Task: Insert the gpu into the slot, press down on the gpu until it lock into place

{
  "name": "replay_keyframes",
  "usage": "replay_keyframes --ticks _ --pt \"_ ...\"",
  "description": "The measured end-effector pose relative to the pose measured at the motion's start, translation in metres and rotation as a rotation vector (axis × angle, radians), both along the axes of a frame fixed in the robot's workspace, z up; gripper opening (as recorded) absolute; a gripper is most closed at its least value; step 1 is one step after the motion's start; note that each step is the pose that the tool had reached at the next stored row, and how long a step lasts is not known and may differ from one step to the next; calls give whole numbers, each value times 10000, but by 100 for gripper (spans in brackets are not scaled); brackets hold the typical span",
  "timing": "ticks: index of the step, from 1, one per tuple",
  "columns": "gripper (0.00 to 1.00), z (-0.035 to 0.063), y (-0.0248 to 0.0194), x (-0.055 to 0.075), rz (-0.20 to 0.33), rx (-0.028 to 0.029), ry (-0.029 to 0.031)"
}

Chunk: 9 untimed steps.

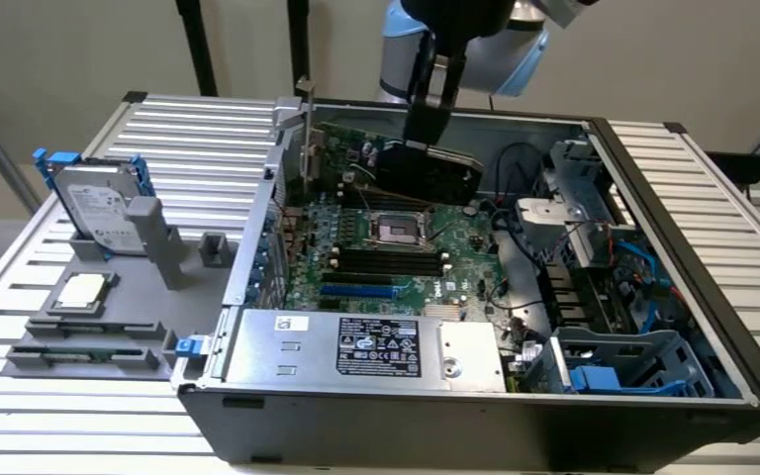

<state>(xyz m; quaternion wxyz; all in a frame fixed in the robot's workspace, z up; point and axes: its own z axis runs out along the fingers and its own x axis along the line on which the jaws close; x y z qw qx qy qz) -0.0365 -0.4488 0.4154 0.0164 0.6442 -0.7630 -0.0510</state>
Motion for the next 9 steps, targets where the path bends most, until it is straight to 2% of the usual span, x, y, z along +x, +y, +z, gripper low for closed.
replay_keyframes --ticks 3,6,9 --pt "26 -14 0 1 472 67 -35" --pt "26 -30 0 0 921 102 -109" --pt "26 -50 -4 0 1124 161 -174"
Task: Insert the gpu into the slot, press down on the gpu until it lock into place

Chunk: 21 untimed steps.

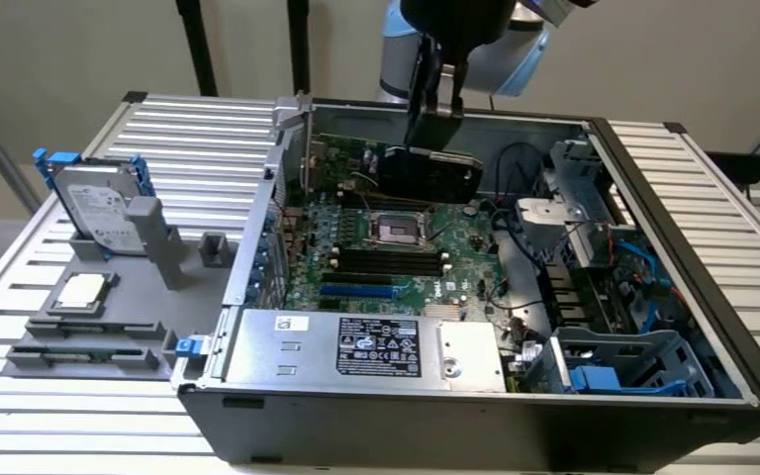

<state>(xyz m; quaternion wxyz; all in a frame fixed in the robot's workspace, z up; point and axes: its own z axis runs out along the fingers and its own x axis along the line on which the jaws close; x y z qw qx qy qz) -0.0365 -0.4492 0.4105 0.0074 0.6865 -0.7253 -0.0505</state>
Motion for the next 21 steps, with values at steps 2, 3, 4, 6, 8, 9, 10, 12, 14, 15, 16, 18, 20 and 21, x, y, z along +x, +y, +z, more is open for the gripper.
replay_keyframes --ticks 2,3,4,6,8,9,10,12,14,15,16,18,20,21 --pt "26 -19 -8 -1 61 57 -30" --pt "26 -31 -17 0 73 90 -42" --pt "26 -43 -27 0 78 122 -51" --pt "26 -72 -51 0 85 183 -67" --pt "26 -100 -72 0 98 238 -83" --pt "26 -113 -80 0 107 262 -93" --pt "26 -127 -88 -1 121 281 -107" --pt "26 -151 -99 -2 151 306 -141" --pt "26 -178 -110 -3 191 332 -177" --pt "26 -193 -116 -4 214 343 -190" --pt "26 -209 -121 -7 234 353 -198" --pt "26 -247 -130 -21 264 368 -208" --pt "26 -283 -137 -33 291 378 -210" --pt "26 -300 -139 -37 305 384 -213"
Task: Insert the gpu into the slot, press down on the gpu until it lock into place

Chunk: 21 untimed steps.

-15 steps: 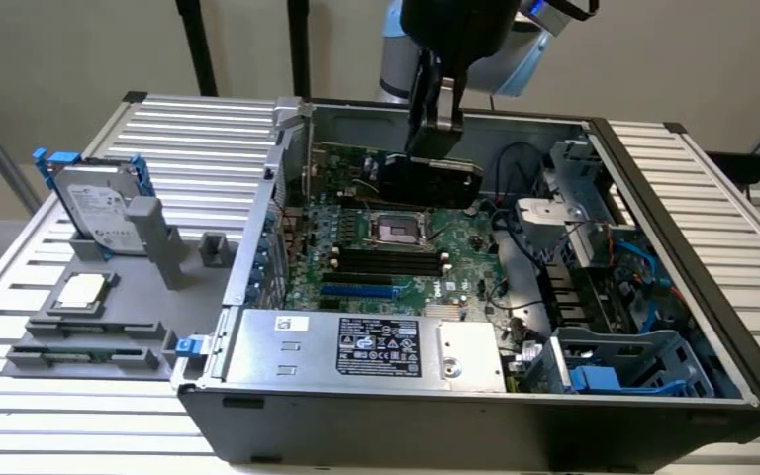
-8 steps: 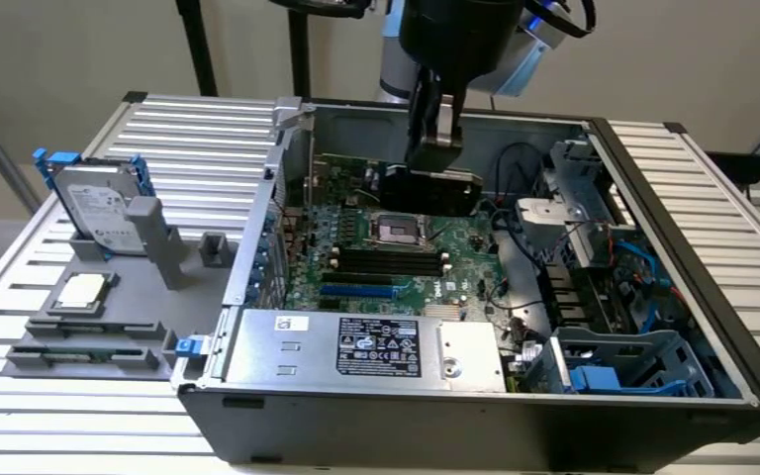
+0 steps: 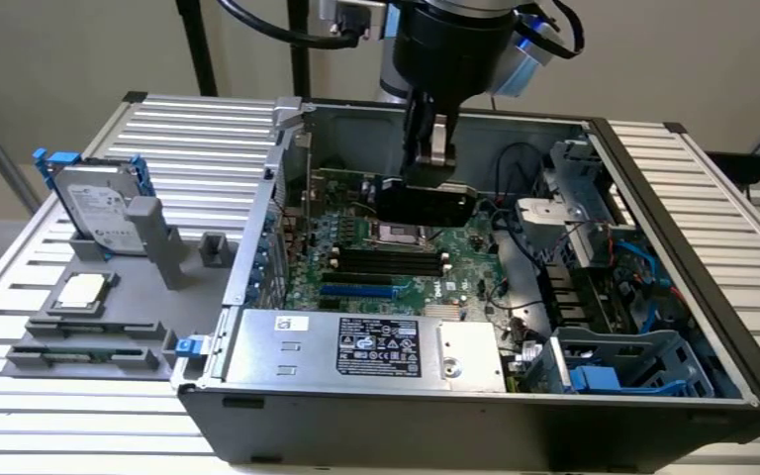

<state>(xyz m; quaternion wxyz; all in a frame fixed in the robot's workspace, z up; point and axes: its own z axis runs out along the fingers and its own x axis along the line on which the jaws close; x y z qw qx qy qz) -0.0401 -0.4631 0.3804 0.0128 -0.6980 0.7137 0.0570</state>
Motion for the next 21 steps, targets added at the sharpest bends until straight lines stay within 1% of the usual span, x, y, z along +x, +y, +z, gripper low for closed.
replay_keyframes --ticks 2,21 --pt "26 -29 -1 -2 21 16 -21" --pt "26 -30 -1 -3 22 16 -21"
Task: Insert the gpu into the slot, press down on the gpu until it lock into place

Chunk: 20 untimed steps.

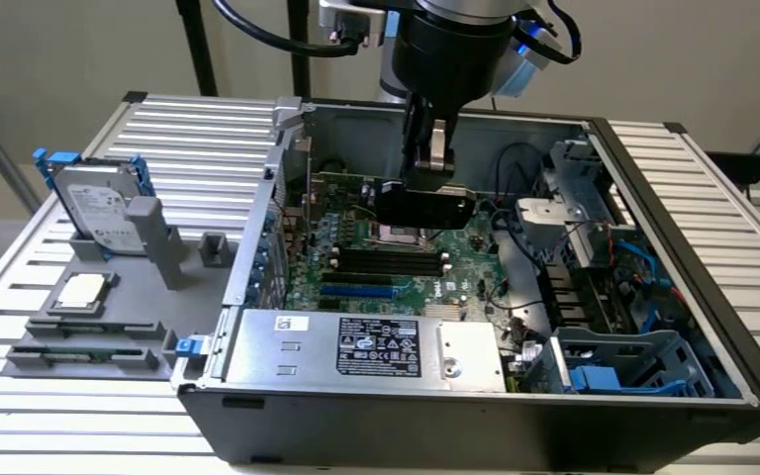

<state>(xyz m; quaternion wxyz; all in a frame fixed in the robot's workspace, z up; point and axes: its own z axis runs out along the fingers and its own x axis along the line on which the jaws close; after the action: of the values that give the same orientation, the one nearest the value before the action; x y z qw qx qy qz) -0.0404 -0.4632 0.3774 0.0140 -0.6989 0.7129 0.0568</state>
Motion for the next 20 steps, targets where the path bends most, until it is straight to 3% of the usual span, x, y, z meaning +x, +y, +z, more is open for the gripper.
replay_keyframes --ticks 10,14,20 --pt "26 0 0 -4 0 0 0" --pt "26 -9 0 -71 -9 2 -1" --pt "26 -94 6 -211 -46 0 -76"
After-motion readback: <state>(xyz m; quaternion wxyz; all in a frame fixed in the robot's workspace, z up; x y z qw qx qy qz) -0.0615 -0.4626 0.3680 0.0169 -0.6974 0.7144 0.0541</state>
